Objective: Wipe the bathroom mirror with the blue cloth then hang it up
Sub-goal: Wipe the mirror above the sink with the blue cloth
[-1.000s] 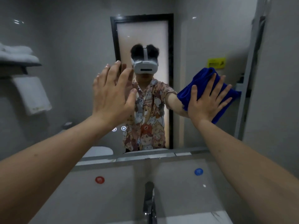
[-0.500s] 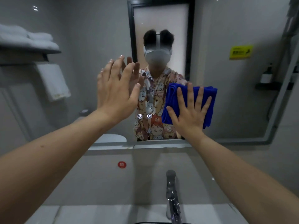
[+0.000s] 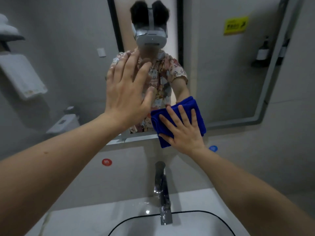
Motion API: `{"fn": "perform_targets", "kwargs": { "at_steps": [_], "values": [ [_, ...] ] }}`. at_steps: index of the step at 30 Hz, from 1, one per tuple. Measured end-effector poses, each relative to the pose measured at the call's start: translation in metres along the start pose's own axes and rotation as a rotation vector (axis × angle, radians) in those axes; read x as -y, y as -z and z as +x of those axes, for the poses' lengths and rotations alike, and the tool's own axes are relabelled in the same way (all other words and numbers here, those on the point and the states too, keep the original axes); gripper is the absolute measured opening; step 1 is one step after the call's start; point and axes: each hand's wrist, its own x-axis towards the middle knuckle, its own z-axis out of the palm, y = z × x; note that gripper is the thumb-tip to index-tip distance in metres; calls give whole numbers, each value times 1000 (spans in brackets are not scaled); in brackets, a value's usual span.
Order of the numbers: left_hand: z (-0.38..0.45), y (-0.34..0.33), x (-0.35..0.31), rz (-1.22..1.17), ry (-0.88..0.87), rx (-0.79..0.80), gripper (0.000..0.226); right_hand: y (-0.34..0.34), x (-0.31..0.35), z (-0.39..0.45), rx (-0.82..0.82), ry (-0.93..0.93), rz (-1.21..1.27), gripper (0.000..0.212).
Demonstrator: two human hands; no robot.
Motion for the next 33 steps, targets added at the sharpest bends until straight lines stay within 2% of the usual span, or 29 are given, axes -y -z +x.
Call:
{"fn": "perform_targets", "kwargs": {
  "at_steps": [3, 6, 13, 16, 18, 21, 27, 30, 33],
  "values": [
    [4, -13, -26, -8, -23, 16, 62, -2, -20, -22, 6, -21, -7, 80],
    [5, -25, -49, -23, -68, 8, 62, 2, -50, -51, 50, -166, -1, 81],
    [11, -57, -102, -71, -142, 10, 62, 25, -122, -81, 95, -800, 171, 79],
    [12, -69, -126, -93, -189, 5, 60, 31, -143, -76, 3, -1143, 329, 81],
    [12, -75, -139, -99, -228, -11, 59, 33, -151, -69, -67, -1256, 446, 80],
    [16, -79, -149, -95, -276, -38, 58, 34, -152, -62, -84, -1286, 460, 79],
    [22, -65, -141, -62, -277, -90, 57, 35, -136, -57, 15, -1155, 344, 74],
    [16, -51, -126, -44, -252, -75, 57, 32, -97, -48, -18, -1020, 351, 69],
    [7, -36, -103, -5, -237, -51, 59, 21, -44, -45, -5, -804, 339, 65]
  ]
}}
